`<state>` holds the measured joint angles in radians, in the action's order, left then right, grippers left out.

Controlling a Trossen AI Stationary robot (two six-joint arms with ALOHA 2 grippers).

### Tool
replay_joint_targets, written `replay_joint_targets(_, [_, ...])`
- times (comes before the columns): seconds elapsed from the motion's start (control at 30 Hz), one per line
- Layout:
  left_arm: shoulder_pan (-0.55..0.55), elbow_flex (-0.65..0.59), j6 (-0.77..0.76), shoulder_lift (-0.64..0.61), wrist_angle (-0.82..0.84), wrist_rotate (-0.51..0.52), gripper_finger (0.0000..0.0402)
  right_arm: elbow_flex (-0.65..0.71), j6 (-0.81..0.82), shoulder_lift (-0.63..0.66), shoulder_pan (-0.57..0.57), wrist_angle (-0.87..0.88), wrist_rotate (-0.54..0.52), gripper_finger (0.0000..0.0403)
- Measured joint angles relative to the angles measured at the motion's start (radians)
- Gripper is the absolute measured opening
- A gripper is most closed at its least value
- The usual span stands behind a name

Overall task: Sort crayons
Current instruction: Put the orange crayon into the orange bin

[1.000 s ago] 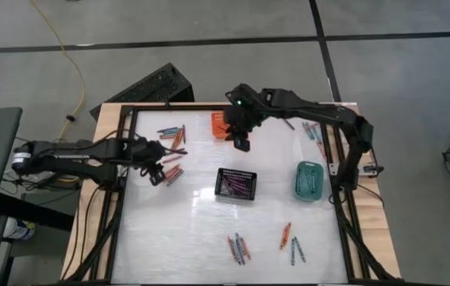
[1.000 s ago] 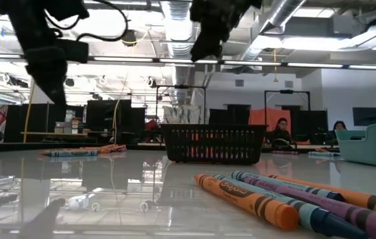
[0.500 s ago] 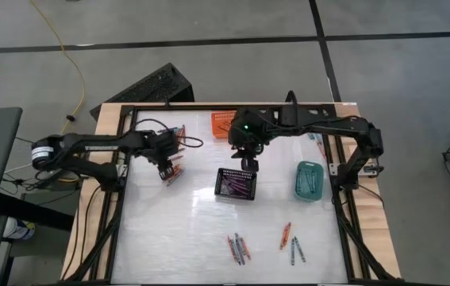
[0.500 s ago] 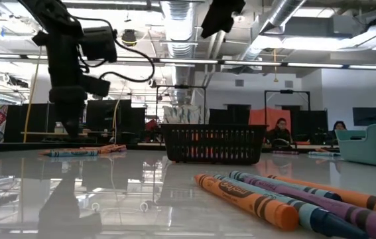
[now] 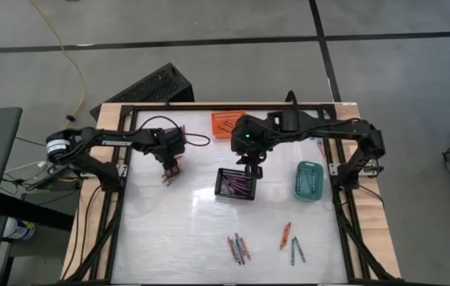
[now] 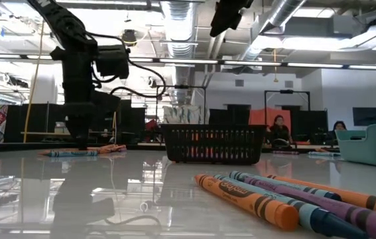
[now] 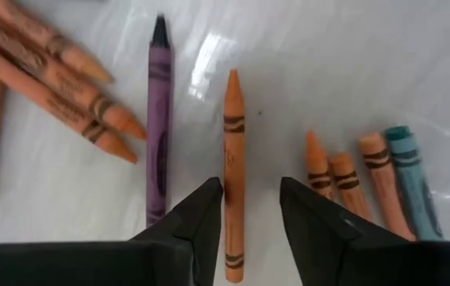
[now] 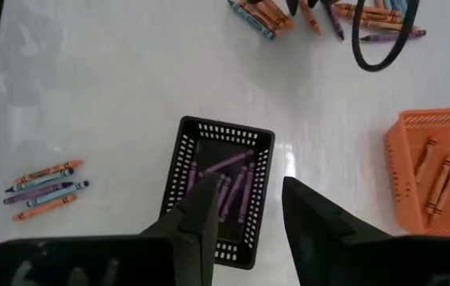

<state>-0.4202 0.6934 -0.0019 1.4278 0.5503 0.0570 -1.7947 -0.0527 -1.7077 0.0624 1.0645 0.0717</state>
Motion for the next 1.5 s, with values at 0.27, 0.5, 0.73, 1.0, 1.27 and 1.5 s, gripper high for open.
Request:
replay_joint_targets(0.27, [-0.050,0.017,0.040,0.014,0.004,-0.064,0.0116,0.000,0.000,0.000,0.013,-0.003,0.000,0.0132])
replay_joint_targets(0.5, [-0.071,0.020,0.069,0.068,0.026,-0.108,0.0111,0.000,0.000,0.000,0.014,-0.003,0.001,0.0132])
replay_joint_targets(0.73, [-0.064,0.019,0.065,0.075,0.001,-0.104,0.0031,0.000,0.000,0.000,0.010,-0.003,0.001,0.0132])
replay_joint_targets(1.0, [-0.055,0.044,0.062,0.077,0.007,-0.105,0.0004,0.000,-0.001,0.000,0.010,-0.002,0.004,0.0132])
replay_joint_targets(1.27, [-0.049,0.178,0.111,0.081,0.109,-0.106,0.0001,0.000,0.000,0.000,0.014,0.010,0.007,0.0132])
replay_joint_targets(1.5, [-0.027,0.343,0.133,0.079,0.190,-0.142,0.0001,0.000,0.032,0.000,0.000,0.105,0.007,0.0132])
